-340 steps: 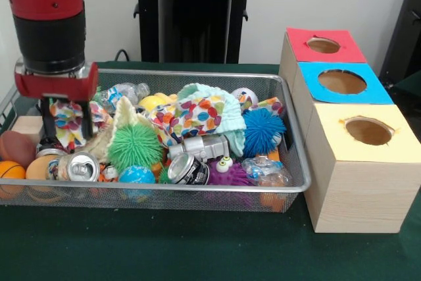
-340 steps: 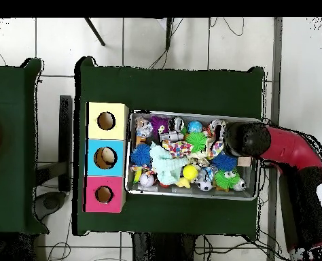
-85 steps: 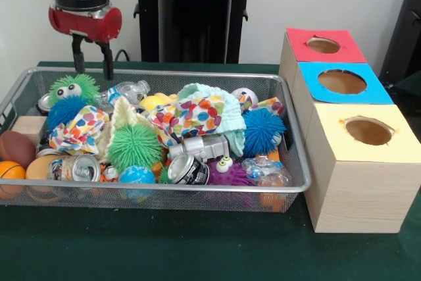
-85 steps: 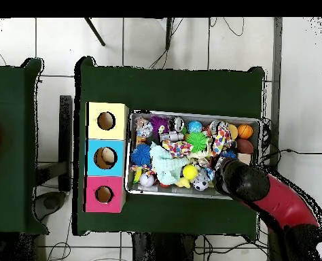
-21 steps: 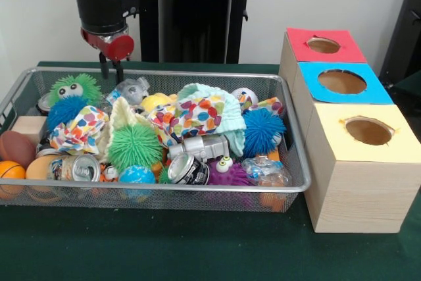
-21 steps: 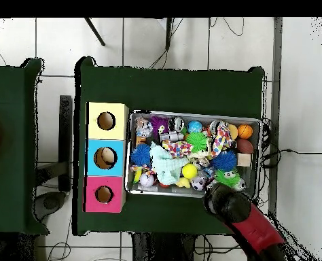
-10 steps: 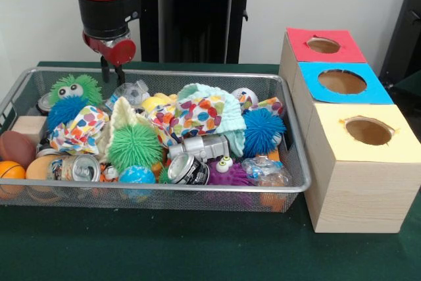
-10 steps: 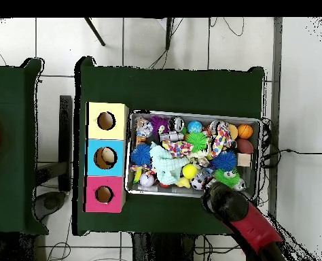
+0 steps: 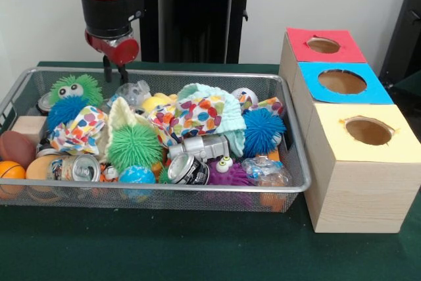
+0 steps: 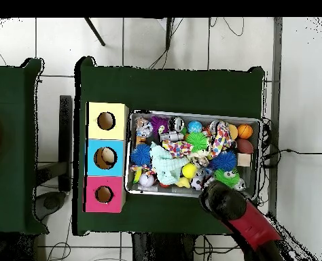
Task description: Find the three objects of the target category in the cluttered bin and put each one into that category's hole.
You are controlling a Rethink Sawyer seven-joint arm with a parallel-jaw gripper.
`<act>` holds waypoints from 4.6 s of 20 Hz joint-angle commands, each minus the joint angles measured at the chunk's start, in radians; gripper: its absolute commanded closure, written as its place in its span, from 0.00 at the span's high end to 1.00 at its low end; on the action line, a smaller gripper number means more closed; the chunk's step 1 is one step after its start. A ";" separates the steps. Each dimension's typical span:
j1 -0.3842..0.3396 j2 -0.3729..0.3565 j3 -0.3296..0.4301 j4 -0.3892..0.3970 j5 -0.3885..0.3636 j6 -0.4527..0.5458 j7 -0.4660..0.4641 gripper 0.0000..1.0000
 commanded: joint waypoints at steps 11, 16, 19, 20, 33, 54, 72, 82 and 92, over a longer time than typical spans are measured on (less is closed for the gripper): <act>0.052 -0.116 0.048 -0.092 0.037 0.219 0.137 1.00; 0.044 -0.116 0.055 -0.096 0.035 0.226 0.132 1.00; 0.041 -0.126 0.058 -0.092 0.039 0.238 0.133 1.00; 0.040 -0.130 0.061 -0.089 0.040 0.241 0.132 1.00; 0.038 -0.175 0.069 -0.111 0.056 0.318 0.132 1.00; 0.188 -0.015 -0.066 -0.224 0.318 0.217 0.364 1.00; 0.192 0.026 -0.066 -0.227 0.383 0.206 0.400 1.00; 0.169 0.053 -0.041 -0.206 0.353 0.142 0.359 1.00; 0.277 -0.098 -0.195 -0.195 0.325 0.374 0.399 1.00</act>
